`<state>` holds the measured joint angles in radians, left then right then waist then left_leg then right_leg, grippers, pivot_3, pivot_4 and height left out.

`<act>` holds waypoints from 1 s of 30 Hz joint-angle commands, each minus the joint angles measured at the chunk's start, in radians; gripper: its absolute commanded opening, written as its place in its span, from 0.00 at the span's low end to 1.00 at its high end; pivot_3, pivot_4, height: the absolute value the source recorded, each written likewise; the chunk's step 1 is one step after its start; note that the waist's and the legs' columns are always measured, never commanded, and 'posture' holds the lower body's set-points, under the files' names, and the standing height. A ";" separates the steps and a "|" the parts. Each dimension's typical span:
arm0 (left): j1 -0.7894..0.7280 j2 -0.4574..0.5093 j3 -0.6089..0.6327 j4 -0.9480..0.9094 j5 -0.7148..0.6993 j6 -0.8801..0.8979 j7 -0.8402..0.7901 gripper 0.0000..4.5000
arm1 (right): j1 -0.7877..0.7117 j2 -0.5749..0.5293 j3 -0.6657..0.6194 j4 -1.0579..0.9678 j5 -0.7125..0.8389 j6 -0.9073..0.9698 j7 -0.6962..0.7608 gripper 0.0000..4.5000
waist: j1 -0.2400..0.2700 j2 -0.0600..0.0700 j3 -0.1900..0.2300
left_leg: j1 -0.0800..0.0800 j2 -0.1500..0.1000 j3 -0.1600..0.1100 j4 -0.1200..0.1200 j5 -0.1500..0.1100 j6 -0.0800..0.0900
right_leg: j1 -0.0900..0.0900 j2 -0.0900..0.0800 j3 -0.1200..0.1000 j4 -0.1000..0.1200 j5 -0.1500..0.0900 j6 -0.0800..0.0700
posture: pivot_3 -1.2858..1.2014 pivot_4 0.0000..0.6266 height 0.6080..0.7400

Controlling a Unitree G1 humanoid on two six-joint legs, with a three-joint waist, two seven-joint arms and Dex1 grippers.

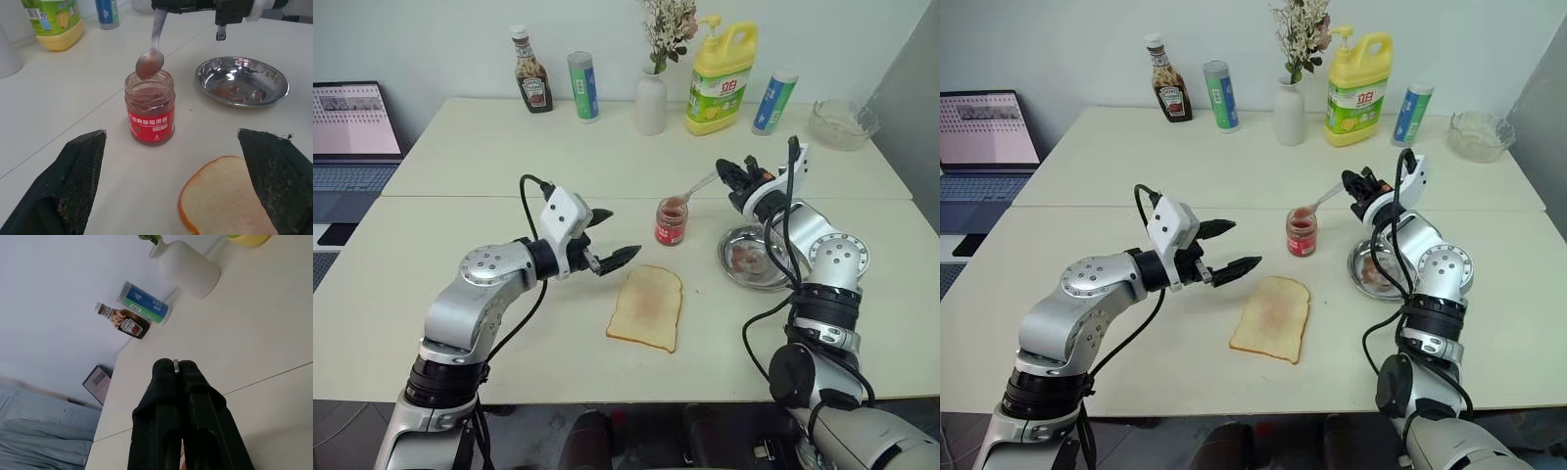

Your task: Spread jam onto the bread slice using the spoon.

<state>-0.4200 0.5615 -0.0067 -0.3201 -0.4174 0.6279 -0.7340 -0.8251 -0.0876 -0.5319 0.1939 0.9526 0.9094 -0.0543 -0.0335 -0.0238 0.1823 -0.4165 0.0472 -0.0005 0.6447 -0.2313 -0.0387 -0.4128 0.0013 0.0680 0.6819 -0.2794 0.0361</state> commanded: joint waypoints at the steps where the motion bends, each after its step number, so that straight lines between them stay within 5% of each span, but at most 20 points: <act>1: 0.009 -0.005 0.033 -0.032 -0.036 -0.009 -0.005 1.00 | -0.017 0.000 -0.026 -0.011 0.057 -0.011 -0.005 0.01 | 0.000 0.000 0.000 | 0.000 0.000 0.000 0.000 0.000 0.000 | 0.000 0.000 0.000 0.000 0.000 0.000 | 0.52 0.24 1.00; 11: 0.088 0.054 0.063 -0.057 -0.030 -0.110 -0.061 1.00 | -0.015 0.016 -0.013 -0.106 0.206 0.015 0.038 0.01 | -0.002 0.000 0.000 | 0.000 0.000 0.000 0.000 0.000 0.000 | 0.000 0.000 0.000 0.000 0.000 0.000 | 0.52 0.24 1.00; 19: 0.247 0.161 0.109 -0.144 -0.035 -0.187 -0.162 1.00 | 0.153 0.035 0.126 -0.388 0.381 0.133 -0.003 0.01 | -0.002 0.000 0.000 | 0.000 0.000 0.000 -0.001 0.000 0.000 | -0.001 0.000 0.000 0.000 0.000 0.000 | 0.52 0.24 1.00; 30: 0.510 0.341 0.164 -0.201 -0.039 -0.297 -0.350 1.00 | 0.363 -0.123 0.460 -0.562 0.065 0.005 0.243 0.01 | -0.008 0.000 0.000 | 0.000 0.001 0.001 -0.001 0.000 0.000 | -0.001 0.000 0.000 -0.001 -0.001 0.000 | 0.52 0.24 1.00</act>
<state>0.0878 0.8962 0.1246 -0.4836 -0.4415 0.3480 -1.0803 -0.4686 -0.1906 -0.1007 -0.3322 1.0700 0.9693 0.1271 -0.0412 -0.0239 0.1822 -0.4167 0.0478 0.0002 0.6443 -0.2314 -0.0385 -0.4138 0.0010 0.0685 0.6804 -0.2800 0.0362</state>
